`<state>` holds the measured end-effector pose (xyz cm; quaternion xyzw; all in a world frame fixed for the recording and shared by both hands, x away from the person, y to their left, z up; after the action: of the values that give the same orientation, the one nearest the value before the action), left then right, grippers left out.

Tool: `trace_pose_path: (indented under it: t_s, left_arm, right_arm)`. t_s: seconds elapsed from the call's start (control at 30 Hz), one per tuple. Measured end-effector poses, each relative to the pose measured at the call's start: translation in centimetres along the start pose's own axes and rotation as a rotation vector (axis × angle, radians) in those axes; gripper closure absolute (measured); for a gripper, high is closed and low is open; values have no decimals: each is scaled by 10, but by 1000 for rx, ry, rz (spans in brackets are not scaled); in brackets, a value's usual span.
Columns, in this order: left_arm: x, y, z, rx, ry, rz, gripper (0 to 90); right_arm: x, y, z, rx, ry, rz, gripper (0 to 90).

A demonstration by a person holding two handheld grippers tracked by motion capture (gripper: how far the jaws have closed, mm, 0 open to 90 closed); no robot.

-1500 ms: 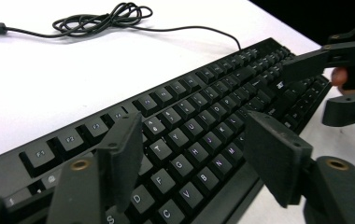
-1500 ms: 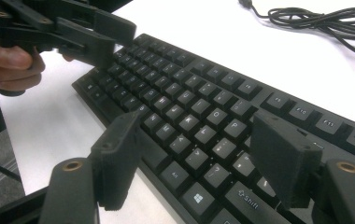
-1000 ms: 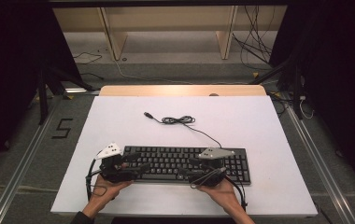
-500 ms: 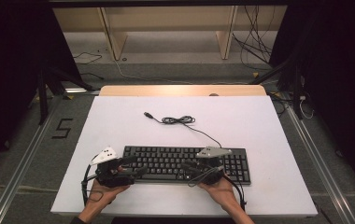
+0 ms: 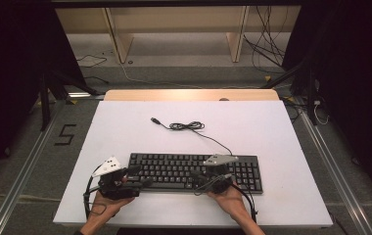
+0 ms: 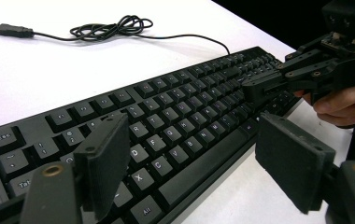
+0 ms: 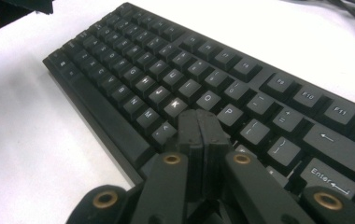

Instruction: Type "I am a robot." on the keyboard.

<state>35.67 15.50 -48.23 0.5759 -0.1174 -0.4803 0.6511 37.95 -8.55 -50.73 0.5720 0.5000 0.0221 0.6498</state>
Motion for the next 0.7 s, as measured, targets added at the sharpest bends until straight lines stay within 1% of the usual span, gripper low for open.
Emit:
trace_pose_path:
  t_s: [0.27,0.7]
  left_arm:
    - [-2,-1,1,2,1,2,254]
    - [-5,-4,2,-1,-1,-4,246]
  right_arm:
    - [5,-2,-4,-6,13,-14,900]
    - [11,-5,-7,-16,16,-33,900]
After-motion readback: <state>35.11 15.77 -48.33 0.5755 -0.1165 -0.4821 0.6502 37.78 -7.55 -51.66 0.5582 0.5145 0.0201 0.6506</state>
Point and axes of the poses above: each handheld gripper's, and its own axes: x roughly forward along the jaws, y roughly out of its top, z roughly to its right, the point moved 6 cm from there along x, roughly forward along the jaws, and after that the axes turned 3 degrees about -y, right-handed, at the moved point
